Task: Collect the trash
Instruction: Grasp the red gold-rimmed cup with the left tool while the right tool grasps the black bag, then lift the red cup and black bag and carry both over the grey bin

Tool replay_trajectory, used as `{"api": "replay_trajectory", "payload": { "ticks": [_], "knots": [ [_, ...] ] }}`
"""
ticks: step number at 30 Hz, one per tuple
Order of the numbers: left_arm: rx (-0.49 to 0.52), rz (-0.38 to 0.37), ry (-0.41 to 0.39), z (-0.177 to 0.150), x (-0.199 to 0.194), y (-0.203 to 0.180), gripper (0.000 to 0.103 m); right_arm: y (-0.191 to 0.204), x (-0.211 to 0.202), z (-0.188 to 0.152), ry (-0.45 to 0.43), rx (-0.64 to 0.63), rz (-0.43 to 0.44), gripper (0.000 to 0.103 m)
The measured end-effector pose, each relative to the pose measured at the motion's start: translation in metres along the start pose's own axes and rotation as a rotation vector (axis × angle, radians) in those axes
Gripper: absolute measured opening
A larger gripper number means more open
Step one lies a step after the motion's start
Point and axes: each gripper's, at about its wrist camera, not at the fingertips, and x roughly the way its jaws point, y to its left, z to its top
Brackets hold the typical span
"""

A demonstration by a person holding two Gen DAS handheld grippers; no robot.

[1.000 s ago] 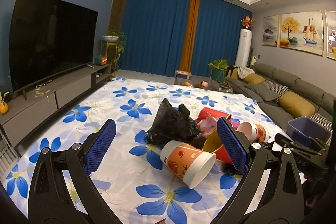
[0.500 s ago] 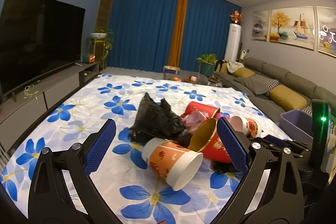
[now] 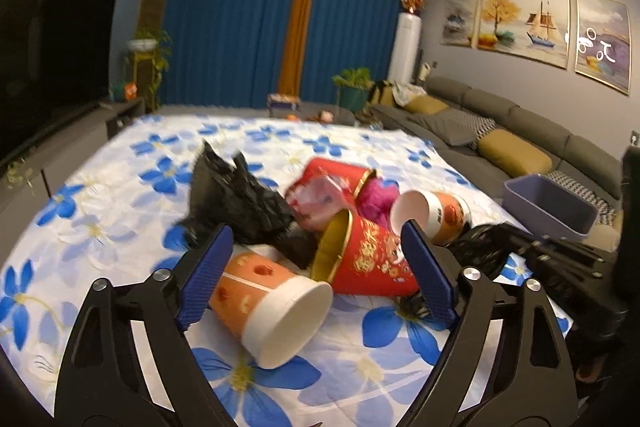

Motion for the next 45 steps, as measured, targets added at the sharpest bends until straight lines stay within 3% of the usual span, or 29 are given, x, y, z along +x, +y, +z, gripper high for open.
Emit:
{"api": "replay_trajectory", "payload": {
  "ticks": [12, 15, 28, 35, 45],
  "knots": [
    [0.031, -0.097, 0.115, 0.002, 0.043, -0.016, 0.07, -0.021, -0.014, -0.005, -0.015, 0.044, -0.012, 0.005],
    [0.035, -0.126, 0.165, 0.0, 0.053, -0.016, 0.059, -0.023, -0.016, -0.005, -0.017, 0.049, -0.012, 0.005],
    [0.083, -0.257, 0.222, -0.006, 0.049, -0.029, 0.01, -0.026, -0.025, -0.005, -0.031, 0.055, -0.013, 0.005],
    [0.092, -0.297, 0.205, -0.01, 0.037, -0.044, 0.002, -0.026, -0.036, -0.004, -0.053, 0.054, -0.016, 0.005],
    [0.063, -0.298, 0.119, -0.004, 0.005, -0.047, 0.002, -0.028, -0.056, -0.004, -0.083, 0.052, -0.038, 0.005]
  ]
}}
